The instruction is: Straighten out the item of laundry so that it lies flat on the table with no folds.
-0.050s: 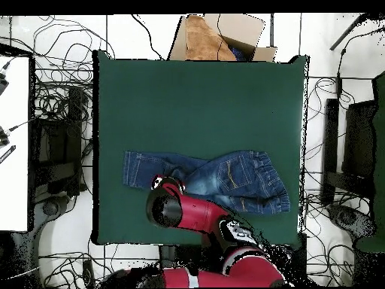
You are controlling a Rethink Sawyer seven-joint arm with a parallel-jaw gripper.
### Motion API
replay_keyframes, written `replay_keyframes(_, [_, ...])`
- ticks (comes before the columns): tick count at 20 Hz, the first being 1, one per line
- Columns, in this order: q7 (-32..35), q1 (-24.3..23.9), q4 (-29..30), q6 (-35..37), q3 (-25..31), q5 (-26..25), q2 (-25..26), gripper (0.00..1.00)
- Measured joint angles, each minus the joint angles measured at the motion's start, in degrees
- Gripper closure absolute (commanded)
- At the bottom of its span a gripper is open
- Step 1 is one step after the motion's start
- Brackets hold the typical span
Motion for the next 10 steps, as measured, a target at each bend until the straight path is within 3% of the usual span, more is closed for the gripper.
replay_keyframes(10, [0.00,-1.07,-2.24,2.42,-0.01,2.64,-4.26,1.00])
